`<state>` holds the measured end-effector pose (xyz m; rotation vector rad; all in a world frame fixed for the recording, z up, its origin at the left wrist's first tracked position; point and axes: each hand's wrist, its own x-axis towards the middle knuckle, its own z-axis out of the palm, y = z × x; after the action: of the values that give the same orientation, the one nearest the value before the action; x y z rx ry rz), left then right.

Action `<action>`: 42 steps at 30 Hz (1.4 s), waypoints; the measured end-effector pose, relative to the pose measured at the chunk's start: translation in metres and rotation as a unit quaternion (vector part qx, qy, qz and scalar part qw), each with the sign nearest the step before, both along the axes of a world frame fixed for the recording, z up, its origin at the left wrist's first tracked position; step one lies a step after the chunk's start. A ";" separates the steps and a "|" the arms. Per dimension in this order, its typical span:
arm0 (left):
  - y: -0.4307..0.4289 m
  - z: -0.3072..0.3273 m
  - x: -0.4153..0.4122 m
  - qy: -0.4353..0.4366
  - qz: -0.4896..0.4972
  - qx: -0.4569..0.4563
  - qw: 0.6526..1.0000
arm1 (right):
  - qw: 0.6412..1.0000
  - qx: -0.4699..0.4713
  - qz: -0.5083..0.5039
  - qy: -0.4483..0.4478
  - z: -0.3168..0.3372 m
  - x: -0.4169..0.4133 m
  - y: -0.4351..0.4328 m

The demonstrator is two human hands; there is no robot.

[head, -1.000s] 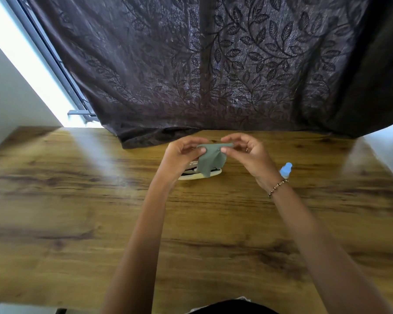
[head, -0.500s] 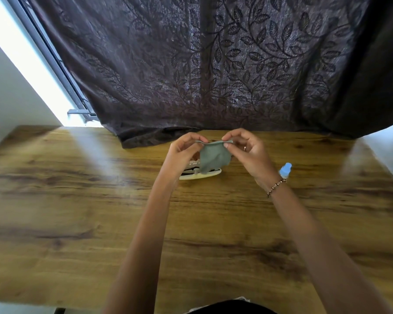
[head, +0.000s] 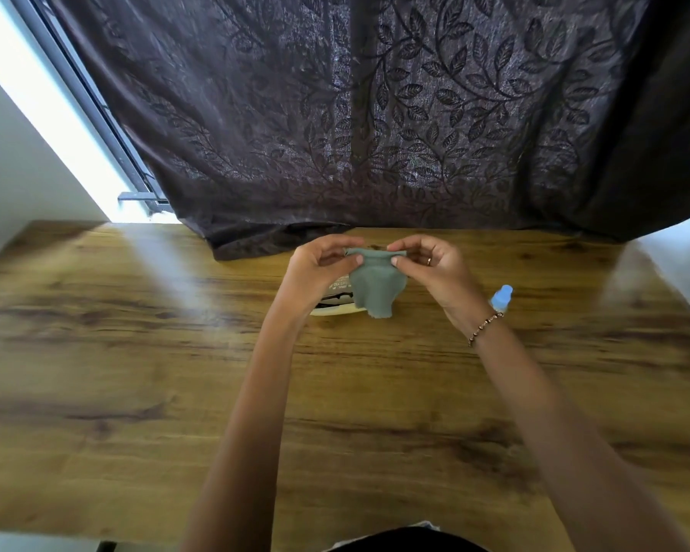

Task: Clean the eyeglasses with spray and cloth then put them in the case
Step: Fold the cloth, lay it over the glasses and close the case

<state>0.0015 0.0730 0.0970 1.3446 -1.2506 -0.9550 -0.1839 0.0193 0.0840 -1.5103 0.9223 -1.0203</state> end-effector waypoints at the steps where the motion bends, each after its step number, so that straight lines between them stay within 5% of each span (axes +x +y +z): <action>1: 0.000 0.001 -0.001 -0.006 -0.001 0.000 1.000 | 1.000 -0.001 0.000 0.001 -0.001 0.001 0.000; 13: 0.002 0.004 -0.003 0.051 0.001 0.048 0.998 | 0.998 0.035 0.023 -0.038 -0.001 0.005 0.003; 30: 0.002 0.005 -0.009 0.010 0.036 0.032 0.999 | 0.999 -0.001 0.040 -0.027 -0.001 0.011 0.005; 42: 0.004 0.003 -0.003 0.081 0.045 0.039 0.995 | 0.993 0.087 0.038 -0.066 -0.002 0.014 0.005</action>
<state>-0.0017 0.0765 0.1002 1.3432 -1.0323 -1.0365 -0.1695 0.0239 0.0820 -1.3074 0.8316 -0.9492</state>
